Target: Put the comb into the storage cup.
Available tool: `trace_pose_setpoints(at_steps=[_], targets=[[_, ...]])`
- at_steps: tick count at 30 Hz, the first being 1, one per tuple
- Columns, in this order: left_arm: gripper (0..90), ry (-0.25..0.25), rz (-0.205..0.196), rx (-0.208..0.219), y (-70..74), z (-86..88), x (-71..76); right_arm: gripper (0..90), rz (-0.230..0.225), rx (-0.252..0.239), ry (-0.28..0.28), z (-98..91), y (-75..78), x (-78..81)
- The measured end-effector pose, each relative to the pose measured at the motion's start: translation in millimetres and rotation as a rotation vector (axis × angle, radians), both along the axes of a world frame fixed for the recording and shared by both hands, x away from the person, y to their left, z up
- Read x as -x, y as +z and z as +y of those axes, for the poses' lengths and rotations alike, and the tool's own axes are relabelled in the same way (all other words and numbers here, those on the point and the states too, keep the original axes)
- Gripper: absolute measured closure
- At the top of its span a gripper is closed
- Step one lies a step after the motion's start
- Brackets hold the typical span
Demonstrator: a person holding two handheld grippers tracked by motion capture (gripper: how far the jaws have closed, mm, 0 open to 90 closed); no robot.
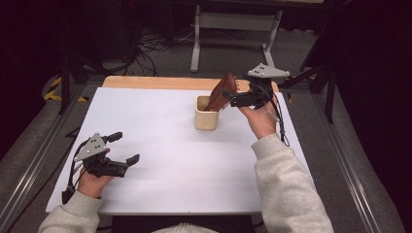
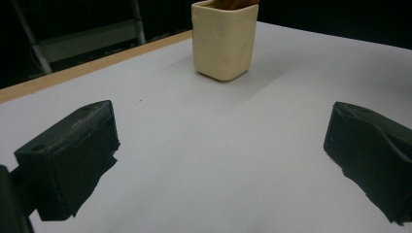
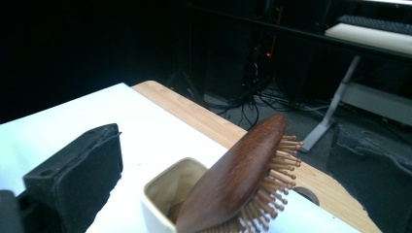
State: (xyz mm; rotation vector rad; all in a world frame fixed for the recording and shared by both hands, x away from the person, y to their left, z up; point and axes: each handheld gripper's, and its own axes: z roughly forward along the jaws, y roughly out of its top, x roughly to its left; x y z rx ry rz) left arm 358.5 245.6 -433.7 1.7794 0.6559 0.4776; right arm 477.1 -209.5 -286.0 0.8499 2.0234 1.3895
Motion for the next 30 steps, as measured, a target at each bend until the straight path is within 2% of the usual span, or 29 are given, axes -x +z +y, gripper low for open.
trace_pose_setpoints(at_steps=[10,15,21,24,30], targets=[[0.4,0.007,-0.001,0.002,1.2,3.8,1.7,0.1,-0.052,0.016,0.101,-16.6,11.6,42.5],[0.3,0.004,-0.001,0.003,1.5,4.9,1.2,0.1,-0.058,0.018,0.126,-24.8,12.0,54.9],[0.3,0.004,0.009,0.012,1.2,6.8,2.3,0.1,-0.059,0.012,0.140,-38.3,8.2,69.7],[0.3,0.006,0.009,0.004,1.7,9.9,2.7,0.1,-0.058,0.012,0.153,-44.1,4.2,76.5],[0.3,0.010,0.012,0.016,1.9,13.8,3.8,0.1,-0.051,0.009,0.185,-55.3,-7.6,92.2]])
